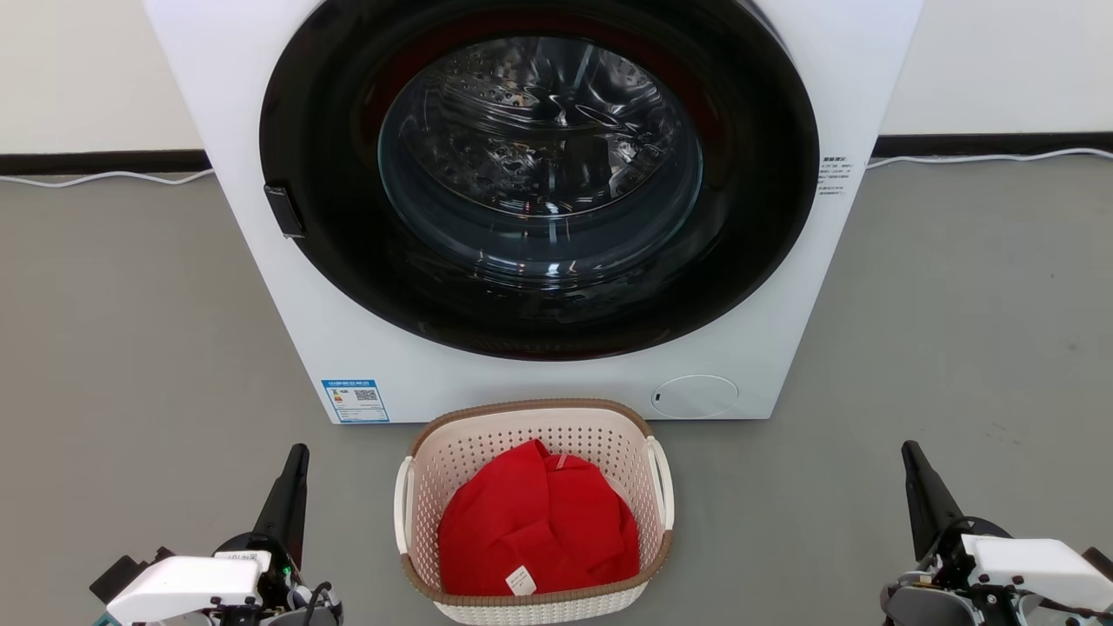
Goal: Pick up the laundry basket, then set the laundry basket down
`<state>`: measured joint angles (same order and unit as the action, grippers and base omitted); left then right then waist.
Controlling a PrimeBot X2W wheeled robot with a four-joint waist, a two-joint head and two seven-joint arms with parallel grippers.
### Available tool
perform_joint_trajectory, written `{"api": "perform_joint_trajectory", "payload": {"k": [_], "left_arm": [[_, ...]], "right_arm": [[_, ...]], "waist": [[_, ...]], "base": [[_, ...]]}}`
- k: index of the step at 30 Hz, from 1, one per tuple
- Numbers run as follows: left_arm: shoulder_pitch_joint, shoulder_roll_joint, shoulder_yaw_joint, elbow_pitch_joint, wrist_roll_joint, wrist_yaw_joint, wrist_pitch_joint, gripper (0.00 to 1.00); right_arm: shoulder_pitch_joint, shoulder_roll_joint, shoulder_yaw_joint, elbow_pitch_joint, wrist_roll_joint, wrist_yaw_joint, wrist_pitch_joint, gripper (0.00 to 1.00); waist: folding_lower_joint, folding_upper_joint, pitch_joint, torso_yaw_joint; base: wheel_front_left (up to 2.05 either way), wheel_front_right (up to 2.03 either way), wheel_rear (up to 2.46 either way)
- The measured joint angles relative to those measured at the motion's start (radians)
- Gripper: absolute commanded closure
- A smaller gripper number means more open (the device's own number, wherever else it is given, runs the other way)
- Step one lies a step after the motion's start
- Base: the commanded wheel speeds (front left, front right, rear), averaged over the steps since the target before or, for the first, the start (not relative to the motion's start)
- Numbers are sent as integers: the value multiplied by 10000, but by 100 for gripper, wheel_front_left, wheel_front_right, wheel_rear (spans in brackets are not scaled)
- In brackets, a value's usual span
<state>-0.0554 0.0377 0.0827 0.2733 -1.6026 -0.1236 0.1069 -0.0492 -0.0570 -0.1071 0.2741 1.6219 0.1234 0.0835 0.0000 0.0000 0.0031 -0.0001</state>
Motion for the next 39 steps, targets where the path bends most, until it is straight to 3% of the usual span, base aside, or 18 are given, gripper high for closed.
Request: {"api": "perform_joint_trajectory", "payload": {"k": [39], "left_arm": [[0,-2,4,0,0,0,0,100]], "right_arm": [[-1,31,-142,-2,-4,0,84,100]], "waist": [[1,0,0,0]], "base": [[0,0,0]]}}
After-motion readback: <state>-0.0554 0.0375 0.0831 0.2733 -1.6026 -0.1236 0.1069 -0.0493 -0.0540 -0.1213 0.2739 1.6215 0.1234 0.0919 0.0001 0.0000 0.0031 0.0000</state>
